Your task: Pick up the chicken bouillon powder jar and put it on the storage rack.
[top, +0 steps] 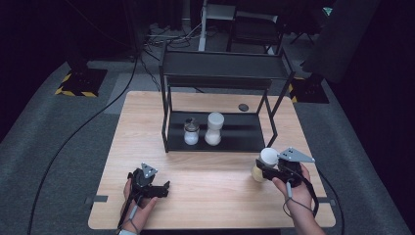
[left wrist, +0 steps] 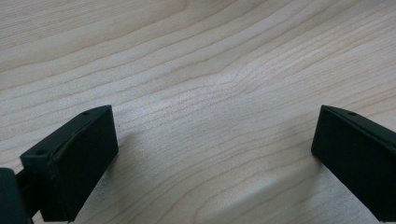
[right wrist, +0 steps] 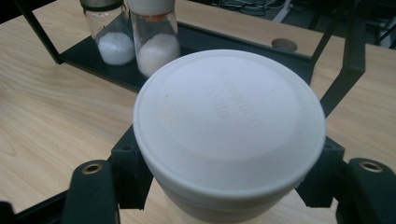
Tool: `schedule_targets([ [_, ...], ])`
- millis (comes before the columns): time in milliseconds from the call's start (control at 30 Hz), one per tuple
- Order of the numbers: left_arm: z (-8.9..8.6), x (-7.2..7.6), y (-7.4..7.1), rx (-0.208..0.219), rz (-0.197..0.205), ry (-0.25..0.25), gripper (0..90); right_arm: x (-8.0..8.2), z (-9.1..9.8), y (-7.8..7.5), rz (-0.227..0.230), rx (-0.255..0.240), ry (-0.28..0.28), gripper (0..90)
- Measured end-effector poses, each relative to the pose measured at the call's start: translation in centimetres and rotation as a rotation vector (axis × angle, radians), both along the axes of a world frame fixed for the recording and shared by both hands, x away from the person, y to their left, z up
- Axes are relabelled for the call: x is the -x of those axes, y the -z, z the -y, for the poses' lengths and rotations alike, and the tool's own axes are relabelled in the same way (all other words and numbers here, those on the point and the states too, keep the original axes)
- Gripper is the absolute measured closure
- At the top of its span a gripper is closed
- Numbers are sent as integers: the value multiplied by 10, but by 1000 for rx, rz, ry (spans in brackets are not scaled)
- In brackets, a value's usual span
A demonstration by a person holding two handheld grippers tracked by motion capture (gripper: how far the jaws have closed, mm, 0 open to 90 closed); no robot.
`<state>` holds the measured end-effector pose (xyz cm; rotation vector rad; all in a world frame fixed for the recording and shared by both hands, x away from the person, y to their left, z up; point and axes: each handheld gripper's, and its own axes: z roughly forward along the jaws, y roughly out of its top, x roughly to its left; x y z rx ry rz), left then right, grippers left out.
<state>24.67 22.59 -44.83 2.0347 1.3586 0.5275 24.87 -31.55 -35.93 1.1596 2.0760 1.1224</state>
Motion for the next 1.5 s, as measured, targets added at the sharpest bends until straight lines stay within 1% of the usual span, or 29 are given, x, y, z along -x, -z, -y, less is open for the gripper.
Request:
schedule_targets([
  [200, 0, 0, 0, -1, 0, -1, 5, -8, -2, -13, 5, -24, 2, 345],
  [433, 1, 1, 0, -2, 0, -6, 5, -19, -5, -31, 11, -39, -11, 345],
  [867, 1, 1, 0, -2, 0, -6, 5, -43, -20, -58, 34, -24, -28, 345],
  [1000, 1, 1, 0, -2, -1, -6, 5, -51, -23, -64, 42, -30, -35, 345],
  [1100, 1, 1, 0, -2, -1, -6, 5, -57, -24, -66, 58, -32, -53, 345],
  [1200, 1, 1, 0, -2, 0, -6, 5, -66, -25, -67, 54, -48, -63, 345],
  [1233, 1, 1, 0, -2, -1, -6, 5, -72, -28, -67, 58, -41, -68, 345],
  [1267, 1, 1, 0, -2, 0, -6, 5, -72, -28, -67, 58, -41, -68, 345],
  [1333, 1, 1, 0, -2, 0, -6, 5, -78, -33, -66, 61, -28, -67, 345],
  [1400, 1, 1, 0, -2, -1, -6, 5, -84, -35, -64, 63, -25, -66, 345],
  [1500, 1, 1, 0, -2, -1, -6, 5, -94, -40, -63, 50, -17, -55, 345],
])
